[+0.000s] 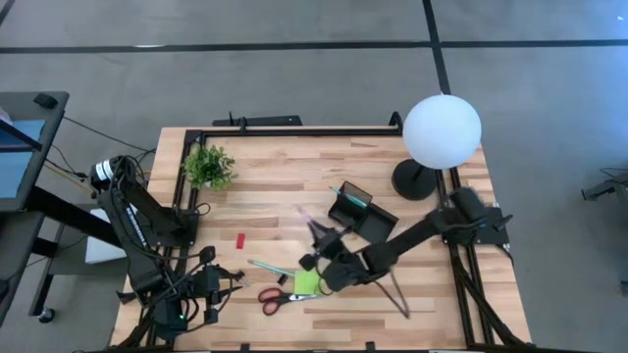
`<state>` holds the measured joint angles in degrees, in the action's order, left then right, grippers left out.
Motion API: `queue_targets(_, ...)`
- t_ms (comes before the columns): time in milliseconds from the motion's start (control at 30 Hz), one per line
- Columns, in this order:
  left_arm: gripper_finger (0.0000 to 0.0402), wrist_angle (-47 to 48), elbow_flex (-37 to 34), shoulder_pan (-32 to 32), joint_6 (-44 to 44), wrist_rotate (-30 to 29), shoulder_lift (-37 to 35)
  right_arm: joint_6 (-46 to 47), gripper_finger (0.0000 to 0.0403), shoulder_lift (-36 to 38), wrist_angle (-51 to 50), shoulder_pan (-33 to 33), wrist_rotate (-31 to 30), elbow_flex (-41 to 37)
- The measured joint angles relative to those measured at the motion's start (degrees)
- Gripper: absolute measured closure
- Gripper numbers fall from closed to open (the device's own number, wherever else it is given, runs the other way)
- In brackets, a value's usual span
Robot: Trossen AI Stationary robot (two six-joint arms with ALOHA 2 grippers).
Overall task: Pick and place office supplies into organizer
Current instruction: Put the purple pen into the desk organizer
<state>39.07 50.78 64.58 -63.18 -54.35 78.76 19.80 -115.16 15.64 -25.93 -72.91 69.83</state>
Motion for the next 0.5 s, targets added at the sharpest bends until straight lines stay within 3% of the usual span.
queue_targets(100, 0.0287, -0.02, 0.01, 0.01, -0.02, 0.02, 0.00, 2.41, 0.0368, 7.12, -11.75, -1.21, -2.67, 0.04)
queue_targets(200, 0.0287, -0.04, 0.00, 0.02, -0.02, 0.02, 0.00, 9.15, 0.0375, 13.73, -24.52, -1.55, -0.41, 0.04)
queue_targets(333, 0.0287, -0.04, 0.02, 0.00, -0.35, 0.11, 0.00, 22.80, 0.0375, 20.15, -42.59, -1.05, 10.81, 0.08)
queue_targets(500, 0.0287, -0.04, 0.01, 0.02, -0.35, 0.11, 0.00, 39.72, 0.0368, 21.57, -66.68, 0.84, 22.56, 0.06)
